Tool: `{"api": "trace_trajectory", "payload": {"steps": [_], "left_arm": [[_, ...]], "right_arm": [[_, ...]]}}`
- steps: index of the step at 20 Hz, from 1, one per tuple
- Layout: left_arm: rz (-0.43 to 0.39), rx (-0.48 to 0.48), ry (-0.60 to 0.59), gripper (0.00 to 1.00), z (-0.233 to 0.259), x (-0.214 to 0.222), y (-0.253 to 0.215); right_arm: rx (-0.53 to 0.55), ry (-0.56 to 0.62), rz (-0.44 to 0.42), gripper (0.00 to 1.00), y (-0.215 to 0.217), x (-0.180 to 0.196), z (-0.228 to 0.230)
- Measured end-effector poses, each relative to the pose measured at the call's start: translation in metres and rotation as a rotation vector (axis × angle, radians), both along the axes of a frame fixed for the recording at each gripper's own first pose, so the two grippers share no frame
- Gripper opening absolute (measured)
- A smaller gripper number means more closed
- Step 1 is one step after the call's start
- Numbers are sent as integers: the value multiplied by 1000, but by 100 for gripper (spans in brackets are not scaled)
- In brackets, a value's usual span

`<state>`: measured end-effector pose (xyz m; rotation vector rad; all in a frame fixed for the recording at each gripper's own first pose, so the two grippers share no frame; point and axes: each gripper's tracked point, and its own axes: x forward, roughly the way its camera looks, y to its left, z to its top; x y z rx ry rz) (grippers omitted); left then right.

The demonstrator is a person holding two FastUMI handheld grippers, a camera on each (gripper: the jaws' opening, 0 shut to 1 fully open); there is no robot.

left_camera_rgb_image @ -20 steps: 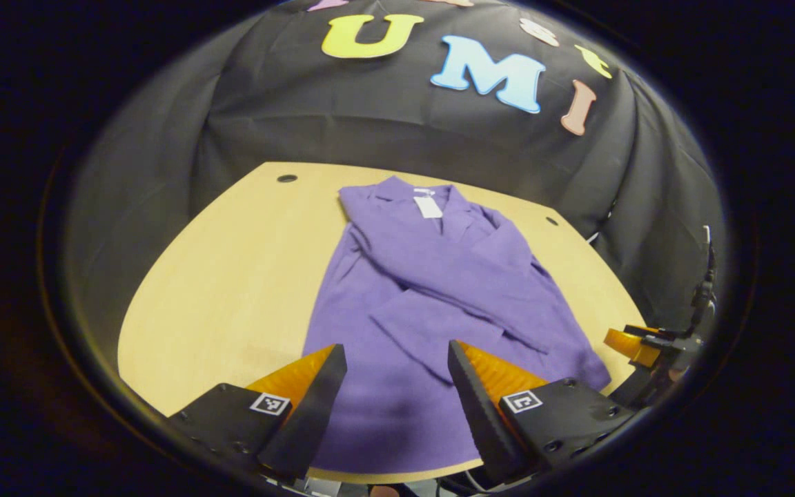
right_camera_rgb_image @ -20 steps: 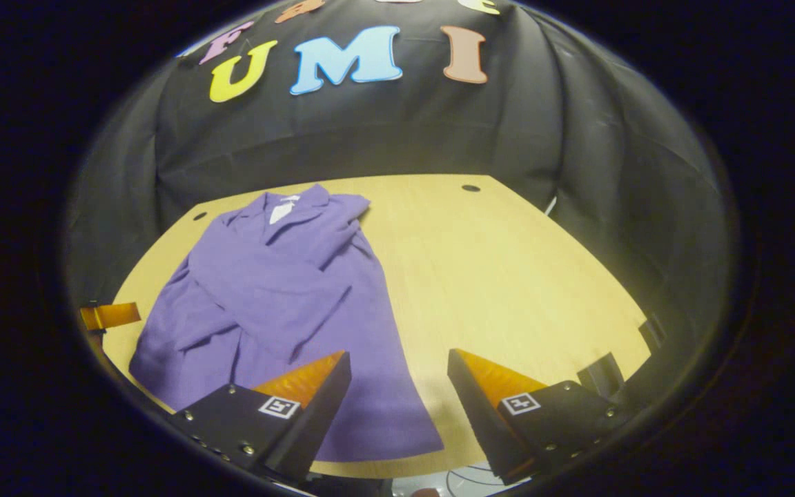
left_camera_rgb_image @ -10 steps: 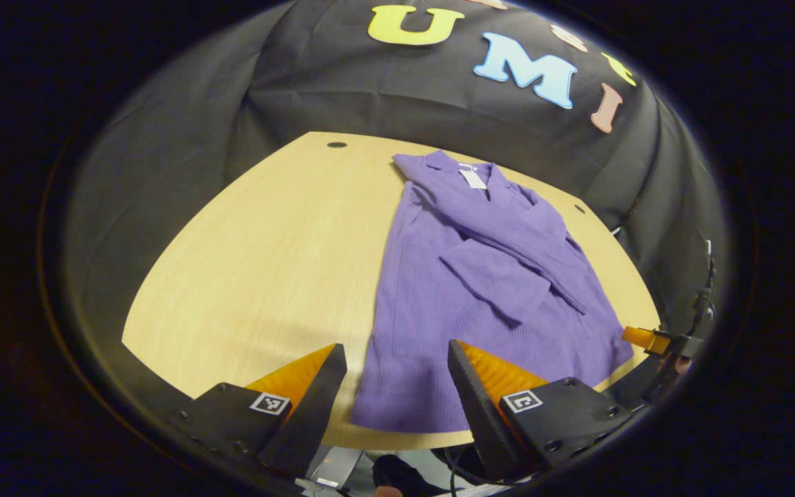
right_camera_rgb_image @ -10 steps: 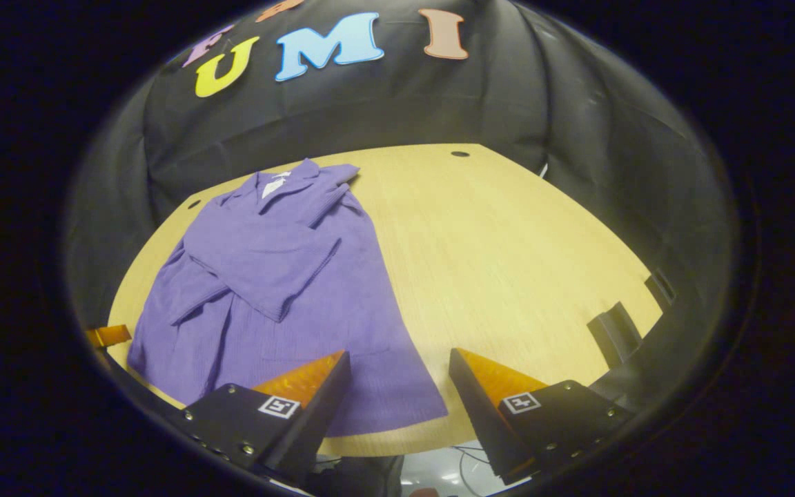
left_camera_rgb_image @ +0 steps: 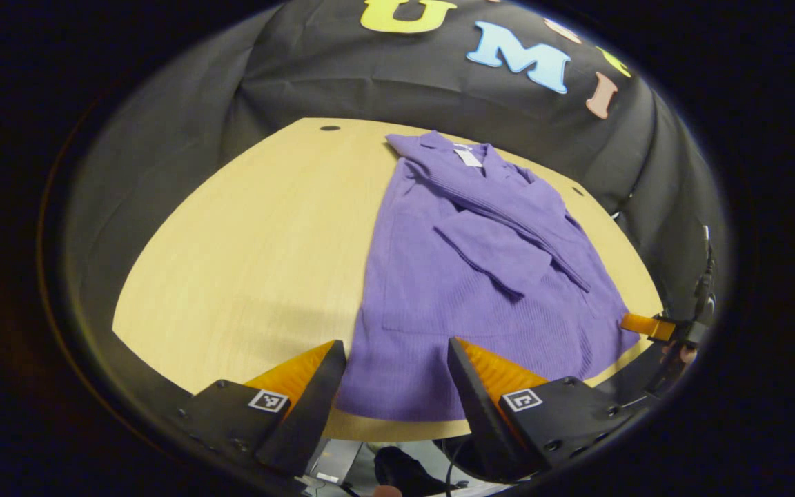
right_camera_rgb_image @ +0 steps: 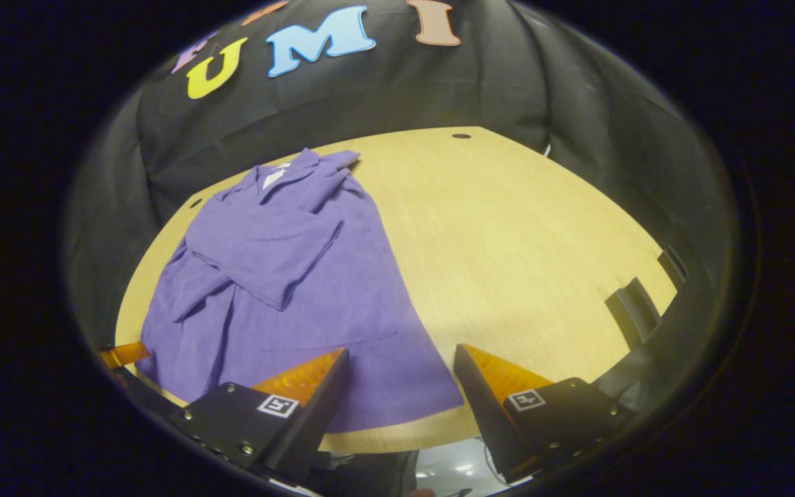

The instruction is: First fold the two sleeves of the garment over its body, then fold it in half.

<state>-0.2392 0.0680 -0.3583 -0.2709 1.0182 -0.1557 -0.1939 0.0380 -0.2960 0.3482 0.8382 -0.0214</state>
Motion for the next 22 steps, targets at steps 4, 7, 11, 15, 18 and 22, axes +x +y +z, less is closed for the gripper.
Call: {"api": "trace_trajectory", "payload": {"steps": [4,7,11,15,18,22], "left_arm": [[-41,35,-3,99,-2,-2,-14],[-77,94,0,87,-8,-3,-12],[-130,174,-10,63,-10,-5,-17],[-126,164,-24,47,-8,-1,-30],[-62,134,-16,15,-9,0,-30],[-16,34,3,10,-4,0,-36]], "right_arm": [[-54,-4,71,99,15,-6,-2],[-116,9,114,99,20,-10,-4],[-97,28,94,79,20,-7,-4],[-88,25,87,43,28,-5,-4],[-32,29,60,8,37,-1,-3],[-31,34,92,8,39,0,-3]]}}
